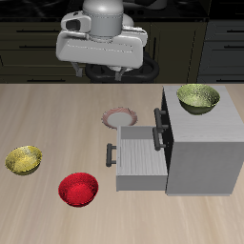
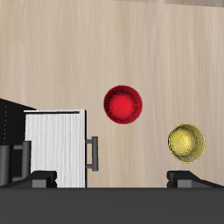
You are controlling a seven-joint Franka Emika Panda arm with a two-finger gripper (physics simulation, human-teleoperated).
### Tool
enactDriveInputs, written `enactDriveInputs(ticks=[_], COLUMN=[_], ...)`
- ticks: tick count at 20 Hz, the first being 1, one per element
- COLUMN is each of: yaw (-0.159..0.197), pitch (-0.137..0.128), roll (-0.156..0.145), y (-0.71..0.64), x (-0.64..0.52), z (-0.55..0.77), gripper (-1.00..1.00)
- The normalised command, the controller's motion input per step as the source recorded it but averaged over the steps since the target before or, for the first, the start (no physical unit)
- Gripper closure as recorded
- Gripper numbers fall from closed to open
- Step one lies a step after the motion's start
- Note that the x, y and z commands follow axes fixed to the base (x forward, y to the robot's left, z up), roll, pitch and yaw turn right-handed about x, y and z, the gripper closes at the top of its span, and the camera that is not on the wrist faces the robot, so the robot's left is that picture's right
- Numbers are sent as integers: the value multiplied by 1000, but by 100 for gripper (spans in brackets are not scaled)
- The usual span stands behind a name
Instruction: Place the red bowl in the bottom drawer of the white cabinet
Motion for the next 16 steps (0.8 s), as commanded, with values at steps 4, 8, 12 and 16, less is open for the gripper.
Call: enactDriveInputs(ticks=[4, 8, 12, 16], yaw=[28, 5, 0, 4], pitch=[-29, 20, -15, -33], roll=[-16, -14, 8, 15], y=[-227, -273, -157, -225], x=[162, 222, 177, 166], z=[96, 52, 28, 48], gripper=[-100, -100, -100, -100])
